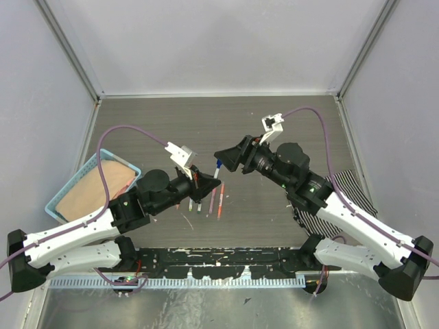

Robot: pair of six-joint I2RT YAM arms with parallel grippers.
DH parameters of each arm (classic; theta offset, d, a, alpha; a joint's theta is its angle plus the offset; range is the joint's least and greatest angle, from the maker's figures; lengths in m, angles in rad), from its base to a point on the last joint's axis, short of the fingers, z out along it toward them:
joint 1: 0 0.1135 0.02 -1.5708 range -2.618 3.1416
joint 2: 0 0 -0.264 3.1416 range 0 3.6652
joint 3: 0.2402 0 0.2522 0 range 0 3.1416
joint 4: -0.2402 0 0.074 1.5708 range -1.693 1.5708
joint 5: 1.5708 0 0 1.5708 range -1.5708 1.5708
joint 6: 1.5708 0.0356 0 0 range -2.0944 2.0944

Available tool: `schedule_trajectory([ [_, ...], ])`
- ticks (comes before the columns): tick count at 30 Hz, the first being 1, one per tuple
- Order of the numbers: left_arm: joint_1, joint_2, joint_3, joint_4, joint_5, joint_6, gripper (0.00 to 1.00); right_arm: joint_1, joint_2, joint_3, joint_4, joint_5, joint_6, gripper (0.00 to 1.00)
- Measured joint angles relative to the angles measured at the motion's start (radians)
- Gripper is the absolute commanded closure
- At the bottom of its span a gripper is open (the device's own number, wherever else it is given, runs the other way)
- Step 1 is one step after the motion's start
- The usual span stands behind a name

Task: Insert the pens into the pen caps
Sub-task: Insert the pen cap onto the pen, then press the pen cap onto the pen.

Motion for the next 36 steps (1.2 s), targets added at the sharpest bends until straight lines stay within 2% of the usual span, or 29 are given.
schedule_trajectory([
  [10, 0.000, -0.001, 0.000, 0.000, 0.000, 0.000, 1.00, 0.000, 0.035, 0.001, 0.000, -0.052, 0.017, 0.50],
  [17, 0.000, -0.001, 0.000, -0.003, 0.000, 0.000, 1.00, 0.000, 0.046, 0.003, 0.008, -0.079, 0.016, 0.74],
  [23, 0.000, 0.000, 0.000, -0.008, -0.001, 0.000, 1.00, 0.000, 0.050, 0.003, 0.019, -0.103, 0.016, 0.98],
  [36, 0.000, -0.001, 0.000, -0.014, -0.007, 0.004, 1.00, 0.009, 0.047, -0.014, 0.033, -0.106, 0.016, 0.99],
])
